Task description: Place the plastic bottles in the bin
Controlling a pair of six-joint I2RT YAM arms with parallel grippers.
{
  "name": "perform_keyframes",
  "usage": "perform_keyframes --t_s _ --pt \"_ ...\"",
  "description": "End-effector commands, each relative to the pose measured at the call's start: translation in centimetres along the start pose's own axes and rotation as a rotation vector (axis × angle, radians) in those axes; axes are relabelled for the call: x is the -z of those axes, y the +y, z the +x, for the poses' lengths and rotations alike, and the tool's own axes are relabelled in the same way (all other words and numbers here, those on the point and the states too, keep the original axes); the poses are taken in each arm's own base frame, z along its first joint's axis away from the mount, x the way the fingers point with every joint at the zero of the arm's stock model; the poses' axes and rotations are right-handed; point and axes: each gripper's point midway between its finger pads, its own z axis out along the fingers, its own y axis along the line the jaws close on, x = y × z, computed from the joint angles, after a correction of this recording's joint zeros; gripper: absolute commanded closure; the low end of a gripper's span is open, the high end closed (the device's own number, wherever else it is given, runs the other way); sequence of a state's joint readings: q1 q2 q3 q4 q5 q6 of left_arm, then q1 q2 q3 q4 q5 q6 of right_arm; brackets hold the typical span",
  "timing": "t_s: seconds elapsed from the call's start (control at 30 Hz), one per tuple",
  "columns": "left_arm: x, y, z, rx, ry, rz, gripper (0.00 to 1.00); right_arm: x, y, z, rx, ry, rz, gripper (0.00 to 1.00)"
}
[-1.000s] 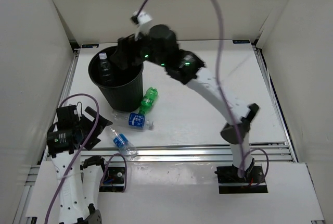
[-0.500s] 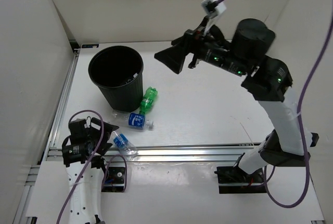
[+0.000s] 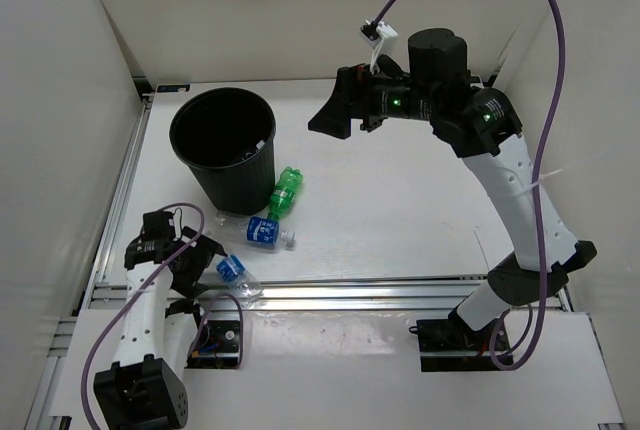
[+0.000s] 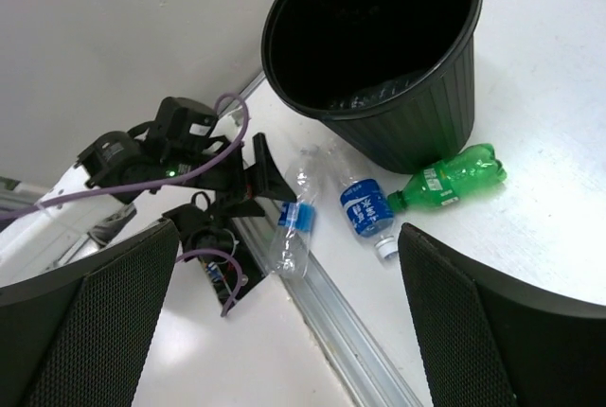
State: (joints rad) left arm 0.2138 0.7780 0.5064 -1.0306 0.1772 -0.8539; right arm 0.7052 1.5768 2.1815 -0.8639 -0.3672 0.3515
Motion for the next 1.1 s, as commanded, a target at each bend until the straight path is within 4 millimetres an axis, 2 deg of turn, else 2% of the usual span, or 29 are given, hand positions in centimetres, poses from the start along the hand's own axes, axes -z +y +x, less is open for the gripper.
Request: perform_keyframes --t_s 0.0,0.13,0.2,0.23,0.43,0.47,0.53,0.6,0.7,0.77,0.87,0.9,1.0,1.03,1.07 --pt "-0.1 -1.0 -1.5 -0.042 -0.066 0.02 0.0 1.0 1.4 -0.6 0.01 -0.009 -0.101 0.0" --pt "0.0 -2.4 -2.3 -0.027 -0.116 0.088 0.0 1.2 0.6 -0.3 -0.028 0.009 -0.115 0.0" --pt "0.1 -3.1 -2.4 -0.04 -0.123 0.117 0.0 0.8 0.3 0.5 -0.043 0.036 -0.12 0.0" --pt "-0.2 -3.4 -1.8 -0.049 -0.09 0.13 0.0 0.9 -0.1 0.3 -0.046 0.031 -0.111 0.0" --pt "-1.9 -4.3 -1.2 -0.079 -0.061 0.184 0.0 0.8 -0.4 0.4 -0.084 0.053 -0.12 0.0" --pt "-2.2 -4.1 -0.5 -0.088 -0.033 0.178 0.0 0.9 -0.3 0.7 -0.091 0.065 -0.127 0.0" --pt "-2.6 -4.4 0.0 -0.1 -0.015 0.187 0.09 1.1 -0.5 1.1 -0.108 0.084 -0.121 0.0" --pt "-3.4 -3.6 0.6 -0.095 0.008 0.165 0.16 1.4 -0.8 1.2 -0.113 0.081 -0.113 0.0" --pt "-4.0 -3.1 1.4 -0.076 0.033 0.155 0.38 1.4 -1.7 1.8 -0.149 0.1 -0.104 0.0" --pt "-3.7 -3.4 1.5 -0.069 0.038 0.176 0.46 2.0 -1.8 1.8 -0.174 0.108 -0.126 0.0" --pt "0.0 -6.0 0.6 -0.062 -0.009 0.259 0.51 2.2 -2.3 2.1 -0.208 0.125 -0.121 0.0" --pt "3.1 -8.3 -0.8 -0.074 -0.086 0.32 0.51 2.2 -2.3 2.1 -0.208 0.125 -0.121 0.0" --pt "8.8 -10.0 -2.5 -0.054 -0.202 0.37 0.48 2.6 -2.5 2.4 -0.215 0.124 -0.113 0.0" --pt "13.2 -12.0 -3.5 -0.064 -0.277 0.452 0.48 2.6 -2.5 2.4 -0.215 0.124 -0.113 0.0" --pt "14.4 -12.0 -3.8 -0.085 -0.288 0.418 0.46 2.4 -2.7 2.8 -0.236 0.136 -0.108 0.0"
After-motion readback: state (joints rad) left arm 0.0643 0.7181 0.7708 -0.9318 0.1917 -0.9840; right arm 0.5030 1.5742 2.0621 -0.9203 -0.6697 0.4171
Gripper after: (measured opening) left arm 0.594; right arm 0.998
